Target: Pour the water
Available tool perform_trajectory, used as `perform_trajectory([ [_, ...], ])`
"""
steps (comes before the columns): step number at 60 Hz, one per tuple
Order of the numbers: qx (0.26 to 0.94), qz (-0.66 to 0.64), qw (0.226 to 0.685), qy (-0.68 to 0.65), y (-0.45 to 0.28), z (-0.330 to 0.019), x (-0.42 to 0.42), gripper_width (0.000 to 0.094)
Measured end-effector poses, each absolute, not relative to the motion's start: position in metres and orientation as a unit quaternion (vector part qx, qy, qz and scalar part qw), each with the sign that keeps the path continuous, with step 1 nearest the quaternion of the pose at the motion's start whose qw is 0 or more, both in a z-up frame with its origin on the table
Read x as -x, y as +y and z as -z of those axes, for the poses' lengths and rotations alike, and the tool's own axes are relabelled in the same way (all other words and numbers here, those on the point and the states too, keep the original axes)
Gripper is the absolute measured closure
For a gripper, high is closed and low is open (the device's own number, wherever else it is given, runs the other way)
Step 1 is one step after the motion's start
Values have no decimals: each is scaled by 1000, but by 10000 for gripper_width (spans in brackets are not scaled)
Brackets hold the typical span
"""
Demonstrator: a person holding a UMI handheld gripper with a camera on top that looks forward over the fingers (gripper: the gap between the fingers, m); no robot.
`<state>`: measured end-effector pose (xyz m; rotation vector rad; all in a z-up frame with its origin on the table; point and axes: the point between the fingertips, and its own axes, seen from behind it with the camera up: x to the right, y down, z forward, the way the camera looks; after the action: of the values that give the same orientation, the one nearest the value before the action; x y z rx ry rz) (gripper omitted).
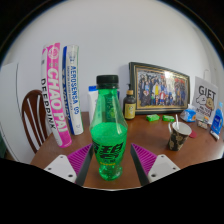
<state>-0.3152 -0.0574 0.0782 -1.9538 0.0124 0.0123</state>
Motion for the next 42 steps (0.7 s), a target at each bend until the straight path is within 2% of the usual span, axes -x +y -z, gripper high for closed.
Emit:
perform_trajectory([
  [4, 827, -4, 563, 2, -50, -73, 318, 336],
  [6, 824, 2, 567, 0, -48, -73, 319, 450],
  [9, 818, 10, 576, -6, -46, -74, 318, 461],
  [17, 812, 10, 583, -13, -45, -79, 321, 591],
  [20, 811, 3, 585, -16, -44, -85, 323, 620],
  [28, 799, -46, 600, 11, -41, -123, 323, 622],
  [35, 772, -164, 609, 78, -35, -174, 323, 623],
  [42, 731, -308, 582, 178, -26, -219, 312, 622],
])
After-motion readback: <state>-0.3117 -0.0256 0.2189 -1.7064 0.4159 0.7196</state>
